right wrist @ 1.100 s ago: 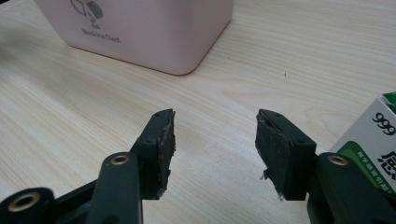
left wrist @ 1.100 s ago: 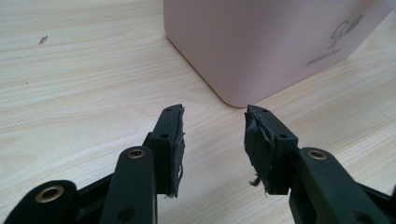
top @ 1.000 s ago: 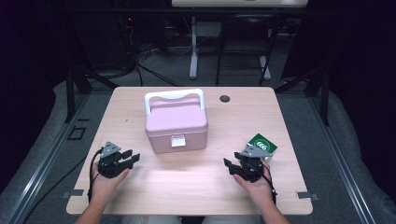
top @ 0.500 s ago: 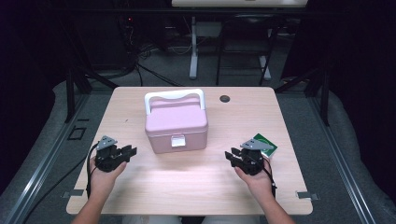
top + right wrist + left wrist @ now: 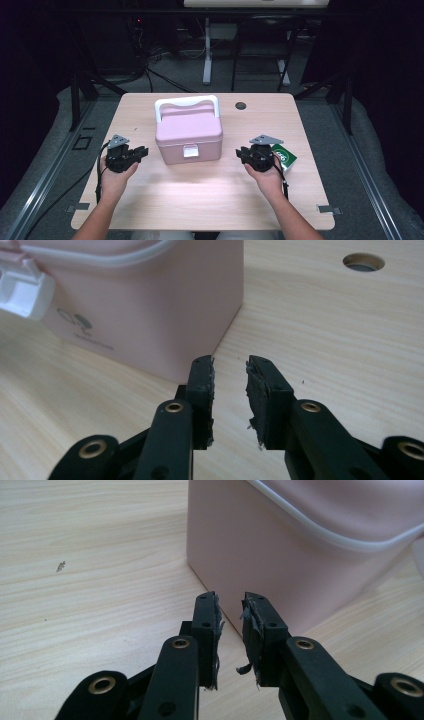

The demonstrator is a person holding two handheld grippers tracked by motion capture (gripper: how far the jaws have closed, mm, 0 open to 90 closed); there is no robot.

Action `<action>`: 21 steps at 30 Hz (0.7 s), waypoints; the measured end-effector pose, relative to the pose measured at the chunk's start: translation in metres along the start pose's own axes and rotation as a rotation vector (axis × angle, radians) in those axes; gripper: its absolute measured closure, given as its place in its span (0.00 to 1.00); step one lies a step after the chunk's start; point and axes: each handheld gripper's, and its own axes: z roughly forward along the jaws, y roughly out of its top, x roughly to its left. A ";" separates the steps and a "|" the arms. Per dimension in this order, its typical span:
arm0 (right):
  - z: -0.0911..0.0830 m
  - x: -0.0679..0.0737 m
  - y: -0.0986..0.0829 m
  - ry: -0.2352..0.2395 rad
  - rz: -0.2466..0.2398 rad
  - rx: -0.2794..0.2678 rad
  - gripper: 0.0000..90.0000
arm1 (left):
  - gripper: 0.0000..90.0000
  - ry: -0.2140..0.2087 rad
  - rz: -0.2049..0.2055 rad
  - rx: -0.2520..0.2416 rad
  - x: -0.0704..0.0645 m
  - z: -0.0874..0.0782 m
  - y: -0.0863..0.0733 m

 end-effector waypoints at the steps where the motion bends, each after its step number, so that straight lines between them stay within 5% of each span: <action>1: 0.001 0.000 0.003 -0.004 -0.001 -0.002 0.82 | 0.84 -0.001 -0.001 -0.004 0.001 0.001 0.001; 9: 0.018 -0.001 0.023 -0.007 0.013 -0.014 0.87 | 0.92 -0.031 0.000 -0.014 -0.002 0.008 0.014; 21: 0.045 0.004 0.031 -0.009 0.000 -0.014 0.89 | 0.95 -0.039 0.033 0.006 -0.014 0.028 0.015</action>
